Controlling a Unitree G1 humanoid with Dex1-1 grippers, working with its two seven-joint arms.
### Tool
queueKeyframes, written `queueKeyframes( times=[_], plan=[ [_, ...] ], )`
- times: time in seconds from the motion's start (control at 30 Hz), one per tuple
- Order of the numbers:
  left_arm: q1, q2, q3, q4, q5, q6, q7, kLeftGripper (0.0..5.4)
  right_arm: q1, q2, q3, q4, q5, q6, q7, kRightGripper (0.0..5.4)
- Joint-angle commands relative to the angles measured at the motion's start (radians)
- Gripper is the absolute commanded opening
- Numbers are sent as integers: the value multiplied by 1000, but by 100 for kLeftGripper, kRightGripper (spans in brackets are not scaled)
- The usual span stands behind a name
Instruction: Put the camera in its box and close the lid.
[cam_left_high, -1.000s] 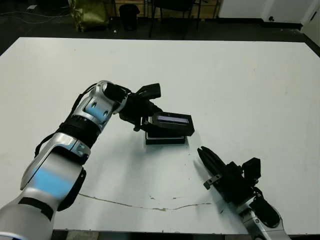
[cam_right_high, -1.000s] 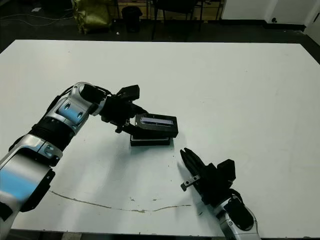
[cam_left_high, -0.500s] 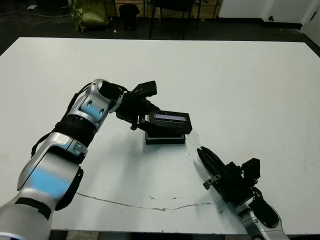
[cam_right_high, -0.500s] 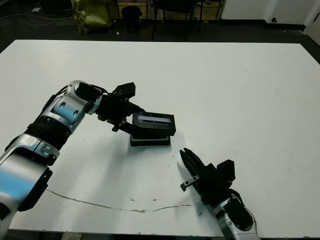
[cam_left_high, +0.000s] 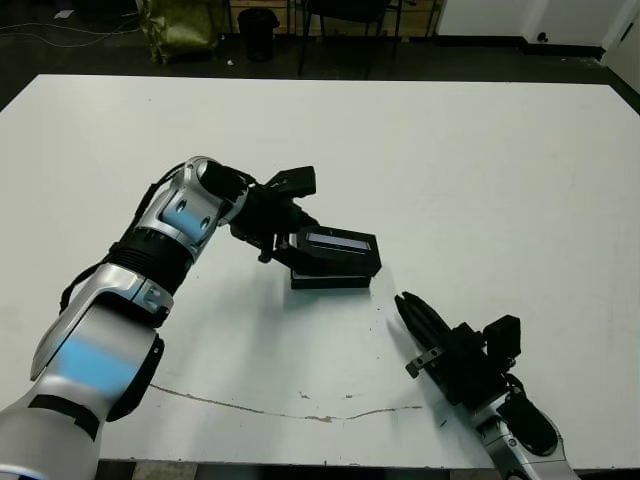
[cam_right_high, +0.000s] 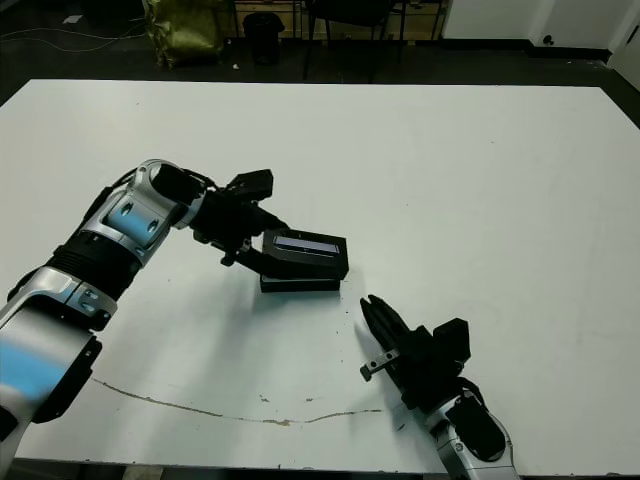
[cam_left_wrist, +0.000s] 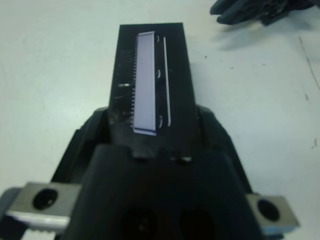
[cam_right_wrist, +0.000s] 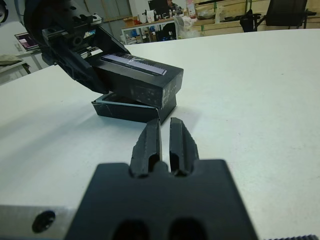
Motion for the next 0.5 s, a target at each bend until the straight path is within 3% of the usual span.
queueKeyframes(
  times=[0.03,0.5],
  plan=[
    [-2,0,-16,-9,17,14,4,258,12,-6,-2,7,-5,7,-5,0],
    [13,-5,-48,-27,23,25,10,258,14,-6,-6,11,5,9,-1,0]
  ],
)
